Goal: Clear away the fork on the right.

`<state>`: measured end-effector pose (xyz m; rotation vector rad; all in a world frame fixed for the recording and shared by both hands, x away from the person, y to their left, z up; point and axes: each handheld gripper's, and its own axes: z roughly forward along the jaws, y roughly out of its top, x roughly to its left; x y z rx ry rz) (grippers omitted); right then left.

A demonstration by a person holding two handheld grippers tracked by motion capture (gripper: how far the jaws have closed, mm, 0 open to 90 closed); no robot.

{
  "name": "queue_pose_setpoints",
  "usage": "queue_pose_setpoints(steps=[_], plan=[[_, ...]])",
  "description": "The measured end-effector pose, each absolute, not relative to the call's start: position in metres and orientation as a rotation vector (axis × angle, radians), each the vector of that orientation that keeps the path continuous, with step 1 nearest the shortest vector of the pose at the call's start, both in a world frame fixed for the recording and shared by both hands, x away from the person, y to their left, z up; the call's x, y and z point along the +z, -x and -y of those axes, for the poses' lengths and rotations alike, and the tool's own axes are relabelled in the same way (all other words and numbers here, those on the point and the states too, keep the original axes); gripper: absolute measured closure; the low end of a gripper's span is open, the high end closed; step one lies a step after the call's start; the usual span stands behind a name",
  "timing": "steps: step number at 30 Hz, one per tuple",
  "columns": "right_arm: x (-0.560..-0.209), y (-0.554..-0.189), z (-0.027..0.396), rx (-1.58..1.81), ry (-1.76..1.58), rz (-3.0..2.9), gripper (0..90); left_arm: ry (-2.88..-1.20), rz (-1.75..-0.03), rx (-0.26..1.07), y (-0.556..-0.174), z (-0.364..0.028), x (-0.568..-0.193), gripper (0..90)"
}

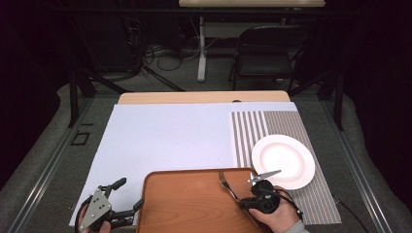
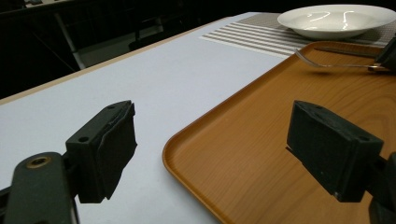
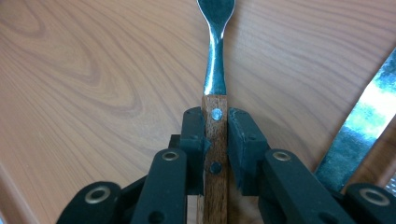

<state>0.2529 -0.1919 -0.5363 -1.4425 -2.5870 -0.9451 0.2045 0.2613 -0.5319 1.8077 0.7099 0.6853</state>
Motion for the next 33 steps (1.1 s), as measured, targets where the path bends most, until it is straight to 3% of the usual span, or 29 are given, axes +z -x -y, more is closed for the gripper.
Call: queue_pose_setpoints(steps=[5, 8, 14, 27, 33], plan=[[-0.538, -0.253, 0.191, -0.932, 1.439, 2.583, 76.2, -1.808, -0.711, 0.683, -0.205, -0.261, -0.532, 15.6], [-0.537, -0.253, 0.193, -0.952, 1.427, 2.594, 70.0, -1.809, -0.710, 0.683, -0.205, -0.261, -0.532, 15.6], [-0.532, -0.252, 0.194, -1.042, 1.395, 2.604, 69.9, -1.808, -0.712, 0.682, -0.205, -0.261, -0.532, 15.6], [-0.533, -0.250, 0.184, -1.096, 1.243, 2.712, 89.7, -1.811, -0.704, 0.689, -0.204, -0.261, -0.531, 15.6], [-0.537, -0.250, 0.179, -1.091, 1.193, 2.719, 90.0, -1.811, -0.702, 0.690, -0.204, -0.261, -0.531, 15.6]])
